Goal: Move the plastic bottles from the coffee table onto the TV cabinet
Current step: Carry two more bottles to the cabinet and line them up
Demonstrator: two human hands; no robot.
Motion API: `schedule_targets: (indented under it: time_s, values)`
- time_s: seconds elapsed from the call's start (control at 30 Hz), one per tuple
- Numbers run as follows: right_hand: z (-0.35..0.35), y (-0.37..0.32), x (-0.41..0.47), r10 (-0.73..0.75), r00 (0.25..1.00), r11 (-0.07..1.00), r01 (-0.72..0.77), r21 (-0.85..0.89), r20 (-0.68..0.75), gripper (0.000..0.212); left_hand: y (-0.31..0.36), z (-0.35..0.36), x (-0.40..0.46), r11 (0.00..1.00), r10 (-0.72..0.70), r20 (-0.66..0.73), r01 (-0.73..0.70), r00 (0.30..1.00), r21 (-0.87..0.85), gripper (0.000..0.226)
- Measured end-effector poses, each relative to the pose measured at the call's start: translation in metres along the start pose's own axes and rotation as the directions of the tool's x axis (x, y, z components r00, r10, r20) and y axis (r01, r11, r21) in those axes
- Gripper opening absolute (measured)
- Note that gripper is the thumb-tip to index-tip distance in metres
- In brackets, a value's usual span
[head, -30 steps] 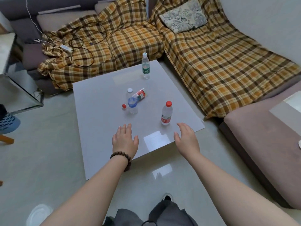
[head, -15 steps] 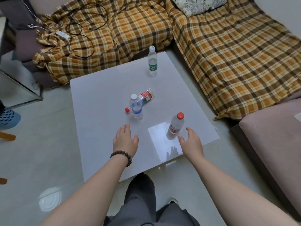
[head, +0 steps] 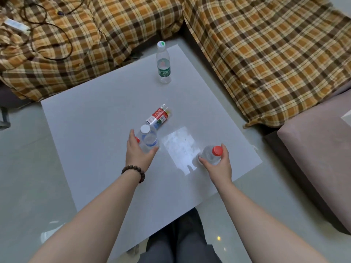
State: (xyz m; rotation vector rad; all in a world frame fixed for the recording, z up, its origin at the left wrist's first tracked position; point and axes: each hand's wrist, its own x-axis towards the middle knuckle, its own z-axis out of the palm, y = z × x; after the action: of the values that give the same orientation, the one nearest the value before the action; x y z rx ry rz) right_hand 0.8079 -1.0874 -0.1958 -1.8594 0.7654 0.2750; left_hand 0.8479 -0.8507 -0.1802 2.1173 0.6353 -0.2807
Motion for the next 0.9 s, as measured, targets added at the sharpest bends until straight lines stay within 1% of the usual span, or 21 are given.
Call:
schedule_targets:
  time_s: [0.1,0.17,0.23,0.33,0.43,0.6,0.77,0.9]
  values:
    - [0.007,-0.001,0.013,0.038,0.999,0.998,-0.038,0.049,-0.012,0.091,-0.005,0.010,0.022,0.998,-0.004,-0.005,0.003,1.000,-0.066,0.105]
    - [0.010,0.000,0.019,0.044,0.999,0.997,-0.043,0.062,-0.016,0.087,-0.009,0.015,0.033,0.997,-0.006,-0.009,0.005,1.000,-0.076,0.102]
    - [0.012,0.002,0.024,0.047,0.998,0.998,-0.045,0.049,-0.041,0.078,-0.012,0.020,0.041,0.998,0.001,-0.026,-0.003,1.000,-0.067,0.092]
    - [0.011,0.002,0.029,0.024,0.998,0.999,-0.022,0.032,-0.053,0.058,-0.012,0.024,0.048,0.997,0.031,-0.056,-0.036,0.998,-0.073,0.068]
    - [0.007,0.002,0.031,0.026,0.998,0.999,-0.024,0.047,-0.051,0.049,-0.006,0.024,0.044,0.994,0.065,-0.058,-0.070,0.996,-0.089,0.061]
    - [-0.003,-0.006,0.022,0.097,0.991,0.990,-0.085,0.115,-0.096,0.049,0.011,0.016,0.024,0.987,0.131,-0.024,-0.133,0.991,-0.089,0.065]
    - [-0.020,-0.017,-0.006,0.094,0.988,0.985,-0.074,0.156,-0.121,0.052,0.032,0.009,-0.010,0.978,0.201,0.034,-0.199,0.979,-0.062,0.069]
    - [-0.037,-0.022,-0.030,0.079,0.983,0.970,-0.037,0.240,-0.166,0.049,0.039,0.005,-0.031,0.967,0.253,0.078,-0.251,0.964,-0.036,0.069]
